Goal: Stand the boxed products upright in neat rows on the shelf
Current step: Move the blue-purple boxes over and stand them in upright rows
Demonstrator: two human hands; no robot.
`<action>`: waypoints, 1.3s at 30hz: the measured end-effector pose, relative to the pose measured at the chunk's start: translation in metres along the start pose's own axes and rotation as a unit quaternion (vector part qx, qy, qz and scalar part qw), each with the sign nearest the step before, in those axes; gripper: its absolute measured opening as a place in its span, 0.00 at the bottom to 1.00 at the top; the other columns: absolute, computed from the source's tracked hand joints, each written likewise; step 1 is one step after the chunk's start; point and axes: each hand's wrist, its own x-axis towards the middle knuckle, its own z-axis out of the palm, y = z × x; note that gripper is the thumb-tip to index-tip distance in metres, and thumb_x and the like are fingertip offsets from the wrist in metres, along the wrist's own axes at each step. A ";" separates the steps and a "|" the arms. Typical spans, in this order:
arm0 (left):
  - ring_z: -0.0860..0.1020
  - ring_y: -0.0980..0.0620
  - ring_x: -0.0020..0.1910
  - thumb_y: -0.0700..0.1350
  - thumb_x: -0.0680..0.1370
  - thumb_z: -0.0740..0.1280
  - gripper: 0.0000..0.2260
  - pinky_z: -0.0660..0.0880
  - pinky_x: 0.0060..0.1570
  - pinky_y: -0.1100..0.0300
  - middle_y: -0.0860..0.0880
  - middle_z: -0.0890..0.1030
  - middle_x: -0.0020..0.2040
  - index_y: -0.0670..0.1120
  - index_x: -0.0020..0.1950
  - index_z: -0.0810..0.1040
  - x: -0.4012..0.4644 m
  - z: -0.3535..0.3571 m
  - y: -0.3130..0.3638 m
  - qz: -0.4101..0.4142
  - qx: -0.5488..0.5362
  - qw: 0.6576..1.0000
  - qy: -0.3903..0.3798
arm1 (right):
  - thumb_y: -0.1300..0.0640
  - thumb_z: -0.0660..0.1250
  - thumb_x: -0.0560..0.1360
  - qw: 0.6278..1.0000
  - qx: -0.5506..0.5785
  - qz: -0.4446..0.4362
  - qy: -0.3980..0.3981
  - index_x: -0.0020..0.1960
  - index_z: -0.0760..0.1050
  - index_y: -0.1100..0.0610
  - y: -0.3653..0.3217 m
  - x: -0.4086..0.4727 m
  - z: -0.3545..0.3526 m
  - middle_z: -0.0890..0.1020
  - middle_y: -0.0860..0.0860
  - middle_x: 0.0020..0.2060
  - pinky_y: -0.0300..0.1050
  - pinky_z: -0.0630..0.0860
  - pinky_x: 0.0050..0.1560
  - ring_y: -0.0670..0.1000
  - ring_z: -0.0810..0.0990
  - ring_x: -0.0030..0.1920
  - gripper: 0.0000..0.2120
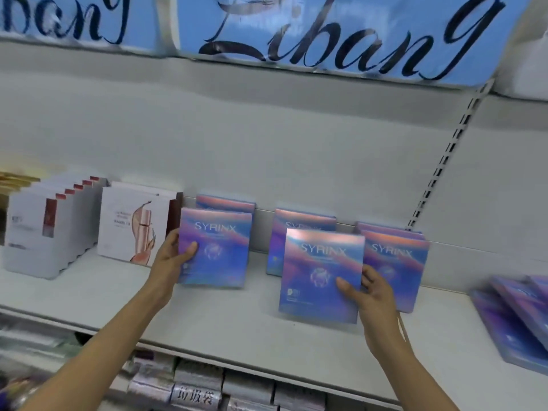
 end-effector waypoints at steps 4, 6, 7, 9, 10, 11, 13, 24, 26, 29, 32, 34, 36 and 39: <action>0.84 0.53 0.50 0.51 0.78 0.71 0.14 0.81 0.39 0.63 0.53 0.85 0.52 0.49 0.61 0.75 0.016 -0.003 -0.003 0.007 0.007 0.999 -0.050 | 0.68 0.74 0.71 0.999 -0.006 0.004 0.035 0.57 0.78 0.63 0.003 -0.009 0.010 0.86 0.57 0.51 0.51 0.85 0.44 0.57 0.86 0.50 0.15; 0.84 0.54 0.53 0.66 0.69 0.74 0.30 0.81 0.46 0.62 0.51 0.83 0.56 0.50 0.64 0.75 0.020 -0.003 -0.006 0.014 0.018 0.998 -0.064 | 0.67 0.75 0.71 0.999 -0.014 0.007 0.050 0.56 0.78 0.63 0.004 -0.012 0.013 0.86 0.57 0.51 0.55 0.85 0.46 0.57 0.87 0.50 0.15; 0.82 0.53 0.57 0.69 0.67 0.73 0.33 0.81 0.53 0.58 0.50 0.81 0.59 0.52 0.65 0.74 0.022 -0.002 -0.009 0.019 0.048 0.997 -0.059 | 0.67 0.75 0.71 0.998 -0.020 0.007 0.055 0.57 0.78 0.63 0.004 -0.013 0.014 0.86 0.57 0.51 0.58 0.84 0.48 0.58 0.86 0.51 0.15; 0.72 0.49 0.67 0.69 0.67 0.70 0.34 0.72 0.67 0.52 0.51 0.72 0.68 0.56 0.68 0.70 0.026 -0.003 -0.016 0.051 0.155 0.986 -0.033 | 0.66 0.75 0.71 0.998 -0.029 0.007 0.064 0.57 0.78 0.63 0.006 -0.016 0.017 0.86 0.57 0.52 0.59 0.84 0.49 0.58 0.86 0.51 0.16; 0.67 0.51 0.70 0.67 0.65 0.70 0.38 0.66 0.69 0.56 0.54 0.67 0.70 0.57 0.72 0.66 0.026 -0.002 -0.017 0.063 0.187 0.980 -0.023 | 0.66 0.75 0.71 0.997 -0.030 0.007 0.069 0.57 0.77 0.63 0.007 -0.017 0.018 0.86 0.56 0.52 0.58 0.84 0.49 0.58 0.86 0.51 0.16; 0.63 0.54 0.71 0.65 0.62 0.72 0.44 0.63 0.69 0.60 0.56 0.64 0.72 0.56 0.76 0.62 0.026 -0.002 -0.020 0.069 0.192 0.979 -0.021 | 0.66 0.75 0.71 0.997 -0.031 0.006 0.074 0.57 0.77 0.63 0.008 -0.018 0.019 0.86 0.56 0.51 0.56 0.85 0.48 0.57 0.86 0.51 0.16; 0.64 0.60 0.73 0.58 0.62 0.77 0.52 0.64 0.68 0.61 0.58 0.62 0.76 0.55 0.81 0.55 0.030 -0.001 -0.025 0.061 0.155 0.985 -0.046 | 0.66 0.75 0.71 0.996 -0.029 0.004 0.082 0.57 0.77 0.62 0.010 -0.019 0.021 0.86 0.55 0.51 0.54 0.85 0.47 0.56 0.86 0.51 0.16; 0.74 0.53 0.60 0.42 0.78 0.73 0.35 0.68 0.49 0.78 0.52 0.74 0.69 0.50 0.80 0.58 0.043 0.006 -0.042 0.051 0.150 0.986 -0.045 | 0.67 0.74 0.72 0.994 0.005 0.007 0.107 0.58 0.77 0.61 0.018 -0.016 0.036 0.86 0.54 0.52 0.51 0.85 0.47 0.55 0.86 0.52 0.16; 0.75 0.50 0.60 0.41 0.78 0.72 0.34 0.68 0.48 0.78 0.51 0.74 0.69 0.50 0.80 0.58 0.043 0.006 -0.043 0.053 0.163 0.984 -0.042 | 0.68 0.73 0.72 0.994 0.009 0.010 0.106 0.59 0.78 0.61 0.018 -0.015 0.038 0.86 0.54 0.52 0.52 0.85 0.48 0.56 0.86 0.52 0.16; 0.75 0.48 0.60 0.45 0.78 0.74 0.35 0.69 0.50 0.72 0.52 0.74 0.69 0.52 0.80 0.58 0.044 0.004 -0.047 0.055 0.163 0.984 -0.041 | 0.68 0.73 0.72 0.995 0.006 0.009 0.100 0.57 0.78 0.61 0.018 -0.011 0.042 0.87 0.54 0.51 0.54 0.84 0.52 0.56 0.86 0.53 0.15; 0.76 0.48 0.60 0.46 0.77 0.74 0.33 0.70 0.50 0.71 0.52 0.75 0.67 0.54 0.77 0.61 0.041 0.005 -0.044 0.059 0.158 0.985 -0.038 | 0.68 0.73 0.72 0.995 0.007 0.006 0.099 0.56 0.78 0.59 0.017 -0.003 0.050 0.87 0.52 0.49 0.53 0.84 0.50 0.55 0.86 0.52 0.14; 0.77 0.54 0.58 0.43 0.78 0.74 0.30 0.71 0.48 0.76 0.52 0.76 0.65 0.56 0.74 0.63 0.039 0.006 -0.041 0.066 0.159 0.984 -0.036 | 0.68 0.73 0.73 0.995 0.007 0.006 0.102 0.55 0.78 0.59 0.015 0.004 0.057 0.87 0.51 0.48 0.51 0.85 0.49 0.55 0.86 0.51 0.13; 0.76 0.64 0.56 0.42 0.78 0.73 0.29 0.69 0.47 0.79 0.53 0.76 0.65 0.57 0.73 0.63 0.038 0.006 -0.039 0.064 0.160 0.984 -0.036 | 0.67 0.74 0.73 0.995 0.004 0.005 0.102 0.55 0.78 0.58 0.014 0.013 0.062 0.87 0.50 0.48 0.50 0.85 0.49 0.54 0.86 0.51 0.13; 0.75 0.71 0.55 0.46 0.77 0.74 0.32 0.70 0.48 0.79 0.56 0.75 0.66 0.55 0.77 0.62 0.038 0.005 -0.038 0.050 0.157 0.986 -0.038 | 0.66 0.73 0.74 0.996 -0.011 -0.008 0.091 0.55 0.78 0.56 0.016 0.025 0.067 0.87 0.50 0.49 0.49 0.84 0.51 0.52 0.86 0.52 0.12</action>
